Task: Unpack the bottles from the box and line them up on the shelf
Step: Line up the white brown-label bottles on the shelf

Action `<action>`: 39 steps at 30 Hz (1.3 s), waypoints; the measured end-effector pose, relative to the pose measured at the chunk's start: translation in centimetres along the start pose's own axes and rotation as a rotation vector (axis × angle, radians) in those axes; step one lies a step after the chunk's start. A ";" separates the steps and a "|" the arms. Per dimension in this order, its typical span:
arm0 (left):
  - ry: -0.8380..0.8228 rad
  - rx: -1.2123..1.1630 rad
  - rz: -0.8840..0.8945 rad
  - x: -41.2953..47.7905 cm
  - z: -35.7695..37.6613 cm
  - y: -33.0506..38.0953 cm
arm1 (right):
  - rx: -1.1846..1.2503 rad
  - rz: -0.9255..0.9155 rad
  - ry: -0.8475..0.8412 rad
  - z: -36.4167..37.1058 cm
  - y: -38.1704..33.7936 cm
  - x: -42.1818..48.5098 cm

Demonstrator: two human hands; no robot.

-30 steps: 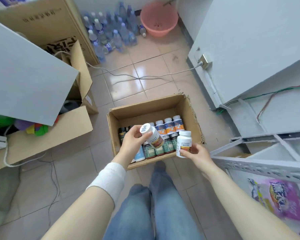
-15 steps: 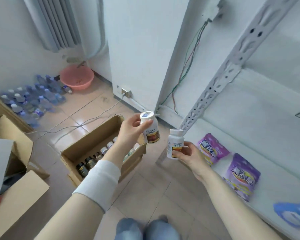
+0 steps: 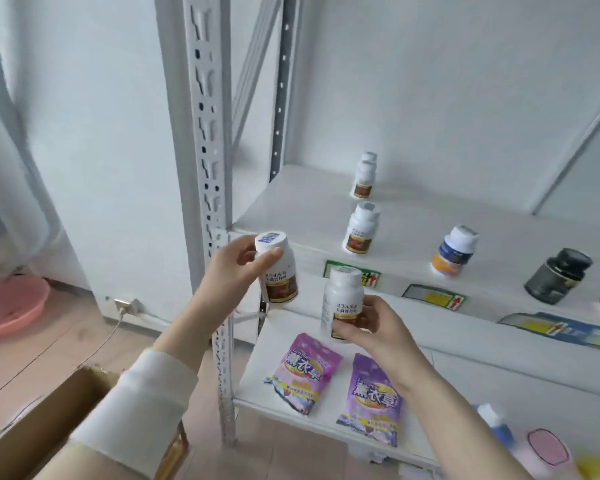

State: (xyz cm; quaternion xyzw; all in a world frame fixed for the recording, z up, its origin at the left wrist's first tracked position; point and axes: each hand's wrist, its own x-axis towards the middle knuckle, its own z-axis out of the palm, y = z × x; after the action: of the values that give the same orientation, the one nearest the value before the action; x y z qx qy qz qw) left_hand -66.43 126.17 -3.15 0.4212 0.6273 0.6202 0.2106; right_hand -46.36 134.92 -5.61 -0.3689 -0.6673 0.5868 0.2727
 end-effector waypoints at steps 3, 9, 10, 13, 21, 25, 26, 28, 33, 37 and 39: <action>-0.055 0.055 0.044 3.3 2.7 2.6 | 0.009 -0.073 0.052 -4.1 -2.4 0.9; -0.108 0.083 0.109 12.4 6.3 6.1 | 0.023 -0.222 0.160 -8.3 -7.8 6.2; -0.121 0.099 0.116 14.0 6.9 6.5 | 0.031 -0.238 0.180 -8.7 -8.5 7.5; -0.183 0.107 0.117 19.5 8.7 6.3 | 0.004 -0.269 0.245 -9.3 -10.0 11.6; -0.354 0.179 0.035 28.7 13.6 0.7 | -0.068 -0.157 0.305 -8.8 -7.2 20.2; -0.425 0.182 0.005 30.2 14.9 -2.1 | -0.109 -0.075 0.271 -8.3 -4.4 22.0; -0.434 0.177 0.000 30.3 15.1 -2.4 | -0.127 -0.057 0.270 -8.1 -3.9 22.3; -0.447 0.183 0.002 30.5 15.4 -2.9 | -0.154 -0.025 0.265 -7.8 -3.1 23.0; -0.470 0.168 0.029 30.9 16.1 -3.1 | -0.173 -0.015 0.273 -7.7 -2.4 23.9; -0.485 0.170 0.056 31.3 16.3 -3.6 | -0.237 -0.032 0.265 -7.6 -2.2 24.3; -0.491 0.160 0.061 31.3 16.2 -3.8 | -0.272 -0.047 0.270 -7.5 -2.2 24.4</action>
State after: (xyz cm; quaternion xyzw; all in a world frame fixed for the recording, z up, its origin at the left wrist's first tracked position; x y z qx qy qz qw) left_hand -72.17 161.08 -0.98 0.5932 0.5913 0.4540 0.3039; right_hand -54.89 158.98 -3.94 -0.4621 -0.7062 0.4300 0.3208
